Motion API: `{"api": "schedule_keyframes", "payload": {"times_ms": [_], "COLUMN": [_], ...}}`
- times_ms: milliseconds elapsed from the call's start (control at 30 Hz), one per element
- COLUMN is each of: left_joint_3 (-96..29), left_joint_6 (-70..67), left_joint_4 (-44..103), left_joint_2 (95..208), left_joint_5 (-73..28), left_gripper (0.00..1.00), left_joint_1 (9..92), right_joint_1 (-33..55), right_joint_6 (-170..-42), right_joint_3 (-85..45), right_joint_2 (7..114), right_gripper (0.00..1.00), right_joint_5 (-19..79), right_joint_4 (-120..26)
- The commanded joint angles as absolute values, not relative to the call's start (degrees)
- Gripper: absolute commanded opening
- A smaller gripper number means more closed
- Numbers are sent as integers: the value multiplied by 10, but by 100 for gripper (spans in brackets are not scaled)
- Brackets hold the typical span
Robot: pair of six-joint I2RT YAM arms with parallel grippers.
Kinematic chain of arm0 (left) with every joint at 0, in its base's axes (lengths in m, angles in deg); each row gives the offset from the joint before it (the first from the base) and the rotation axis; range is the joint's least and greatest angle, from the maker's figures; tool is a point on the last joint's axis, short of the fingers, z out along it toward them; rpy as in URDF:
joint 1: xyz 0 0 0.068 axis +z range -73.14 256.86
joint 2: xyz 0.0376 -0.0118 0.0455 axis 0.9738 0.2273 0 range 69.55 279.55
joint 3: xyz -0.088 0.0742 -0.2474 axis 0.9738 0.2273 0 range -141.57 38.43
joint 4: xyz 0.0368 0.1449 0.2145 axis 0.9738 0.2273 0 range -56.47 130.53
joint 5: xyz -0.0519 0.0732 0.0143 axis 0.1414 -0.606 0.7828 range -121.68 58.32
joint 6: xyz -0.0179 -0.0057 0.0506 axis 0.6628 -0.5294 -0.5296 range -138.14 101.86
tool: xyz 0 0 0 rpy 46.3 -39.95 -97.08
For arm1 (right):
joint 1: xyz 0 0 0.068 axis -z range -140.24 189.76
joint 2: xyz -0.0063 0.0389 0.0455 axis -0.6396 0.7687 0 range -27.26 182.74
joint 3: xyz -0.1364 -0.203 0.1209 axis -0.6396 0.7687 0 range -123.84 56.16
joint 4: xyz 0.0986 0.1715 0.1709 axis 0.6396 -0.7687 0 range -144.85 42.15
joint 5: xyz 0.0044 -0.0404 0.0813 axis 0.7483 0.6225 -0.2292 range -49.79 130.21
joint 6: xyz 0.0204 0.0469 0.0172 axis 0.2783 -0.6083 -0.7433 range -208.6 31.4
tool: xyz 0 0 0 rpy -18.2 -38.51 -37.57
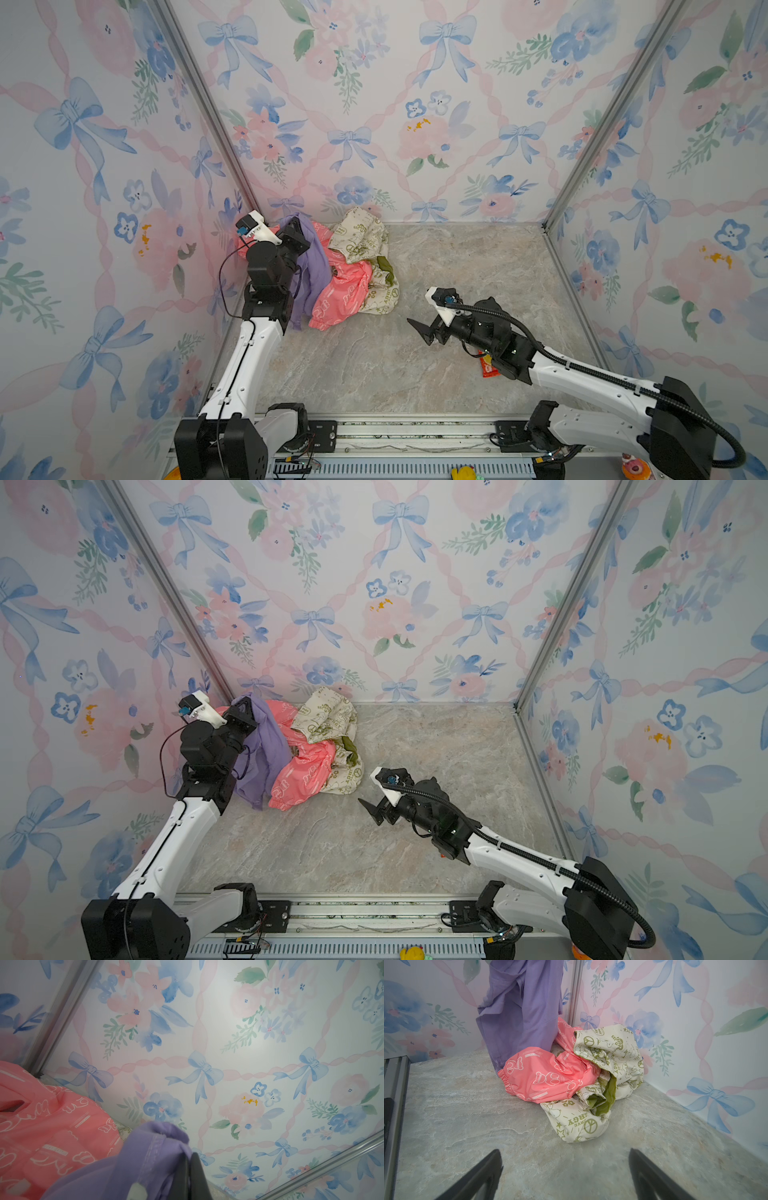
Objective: Pick out a specific cloth from the pile
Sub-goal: 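Close the left gripper on the lavender shirt and lift it from the pile, then swing the left gripper with the lavender shirt toward the right gripper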
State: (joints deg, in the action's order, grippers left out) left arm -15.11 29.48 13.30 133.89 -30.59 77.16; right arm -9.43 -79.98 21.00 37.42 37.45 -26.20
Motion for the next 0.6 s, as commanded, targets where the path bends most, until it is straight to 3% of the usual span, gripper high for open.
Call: {"api": "schedule_keyframes", "payload": {"times_ms": [0,333,567], "left_joint_3": [-194,-307,-311], "left_joint_6": [268,166,94], "left_joint_4": [123,184,210], "left_joint_2": [1340,1369,1403], "left_joint_5": [-323,-381,-407], "left_gripper": [0,0,0], "left_joint_1": [763,679,601], "right_joint_1": [-100,-100,-100], "right_joint_6": [-800,-802,-801], "right_joint_3": [215,215,220], "right_joint_2": [374,372,369], "right_gripper": [97,97,97], "right_joint_5": [378,381,399], "right_joint_4": [-258,-255,-252]}}
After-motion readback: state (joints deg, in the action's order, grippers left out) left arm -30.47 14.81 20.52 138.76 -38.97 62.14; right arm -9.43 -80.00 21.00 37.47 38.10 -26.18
